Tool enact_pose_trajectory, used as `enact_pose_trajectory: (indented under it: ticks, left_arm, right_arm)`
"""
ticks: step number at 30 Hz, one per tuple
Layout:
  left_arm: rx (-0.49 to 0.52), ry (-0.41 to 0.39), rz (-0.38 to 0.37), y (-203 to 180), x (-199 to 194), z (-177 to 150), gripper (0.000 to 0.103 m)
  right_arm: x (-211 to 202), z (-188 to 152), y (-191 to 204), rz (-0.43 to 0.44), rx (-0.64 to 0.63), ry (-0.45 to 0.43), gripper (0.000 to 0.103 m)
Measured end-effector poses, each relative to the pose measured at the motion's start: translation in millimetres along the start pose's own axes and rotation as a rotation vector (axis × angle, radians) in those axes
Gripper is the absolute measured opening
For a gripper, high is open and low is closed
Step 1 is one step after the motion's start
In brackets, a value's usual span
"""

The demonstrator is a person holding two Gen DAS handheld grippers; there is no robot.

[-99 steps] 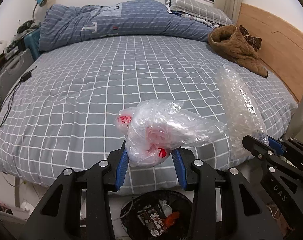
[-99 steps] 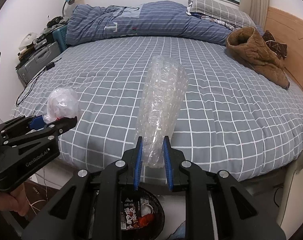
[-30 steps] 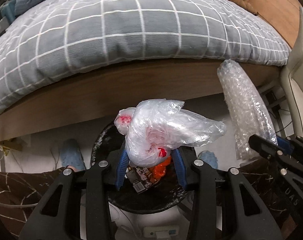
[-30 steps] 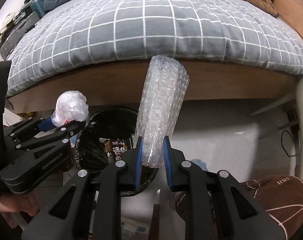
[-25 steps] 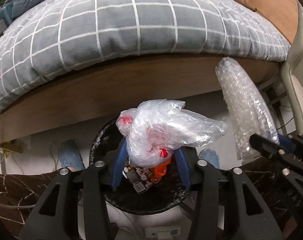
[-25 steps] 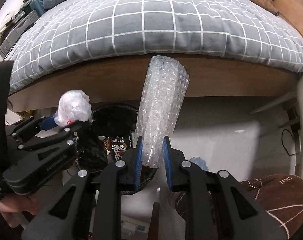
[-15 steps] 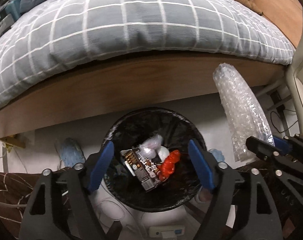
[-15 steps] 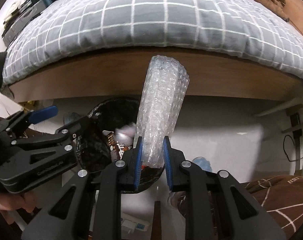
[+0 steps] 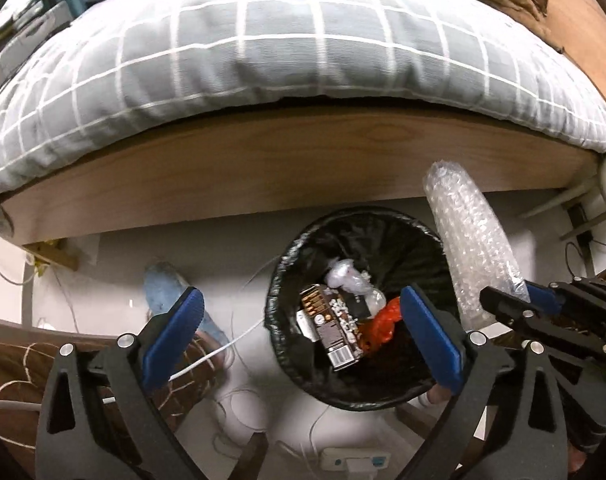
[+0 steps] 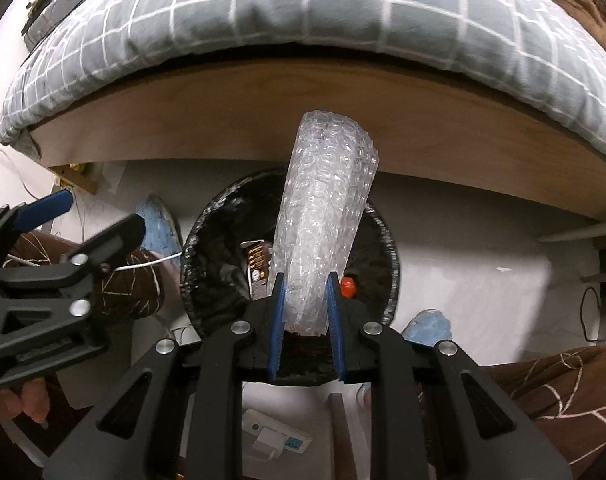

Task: Collect trash
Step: 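Carry the bubble wrap and white bag in both tools over the black bin, then open both tools over the bin to drop the bubble wrap and white bag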

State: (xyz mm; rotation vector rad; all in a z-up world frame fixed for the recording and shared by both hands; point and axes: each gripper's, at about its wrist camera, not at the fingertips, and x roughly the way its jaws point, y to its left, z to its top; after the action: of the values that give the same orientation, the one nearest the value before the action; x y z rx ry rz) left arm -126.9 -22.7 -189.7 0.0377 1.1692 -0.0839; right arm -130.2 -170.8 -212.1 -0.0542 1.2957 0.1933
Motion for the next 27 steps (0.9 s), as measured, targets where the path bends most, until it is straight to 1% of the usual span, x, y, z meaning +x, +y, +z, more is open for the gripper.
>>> enact_pose_trajectory:
  ticks: [2,5,8,10,11,13,15,18,22,24,26,27]
  left_arm:
    - [-0.011,0.001,0.007,6.2,-1.8,0.2,0.097]
    - [-0.024,-0.002,0.016,15.0,-1.8,2.2,0.097]
    - [-0.021,-0.009,0.032,24.4,-2.2,3.6,0.097]
    - [-0.033,-0.006,0.033,28.8,-3.1,4.4,0.097]
    - [-0.041,-0.004,0.031,31.3,-2.7,4.4,0.097]
    - [-0.047,-0.004,0.03,34.0,-1.2,4.6,0.097]
    - [-0.051,-0.007,0.025,35.5,0.0,4.8,0.097]
    - [-0.056,-0.012,0.026,37.3,-3.6,4.7,0.097]
    - [-0.059,-0.014,0.029,34.5,-7.5,4.1,0.097]
    - [-0.064,-0.019,0.026,33.4,-11.2,4.5,0.097]
    - [-0.06,-0.036,0.028,30.1,-19.5,6.8,0.097]
    - [-0.056,-0.055,0.023,27.9,-26.2,8.7,0.097]
  right_arm:
    - [3.2,3.1,7.4,0.026,-0.006,0.008,0.019]
    - [4.5,9.7,15.7,0.028,-0.029,0.004,0.02]
    - [2.4,10.4,21.5,0.011,-0.044,-0.011,0.024]
    - [1.2,10.6,23.6,0.026,-0.049,-0.015,0.024]
    - [1.9,10.3,25.6,0.027,-0.052,-0.015,0.026]
    - [0.9,11.1,25.4,0.023,-0.052,-0.025,0.036]
    - [-1.7,11.7,24.8,0.026,-0.044,-0.039,0.058]
    - [-7.3,12.3,21.4,0.019,-0.035,-0.072,0.063]
    - [-7.2,12.1,17.8,0.006,-0.021,-0.067,0.071]
    - [-10.5,12.6,15.8,-0.024,-0.021,-0.074,0.082]
    - [-18.8,12.6,12.8,-0.057,-0.019,-0.1,0.089]
    - [-27.3,13.0,8.1,-0.069,-0.01,-0.122,0.09]
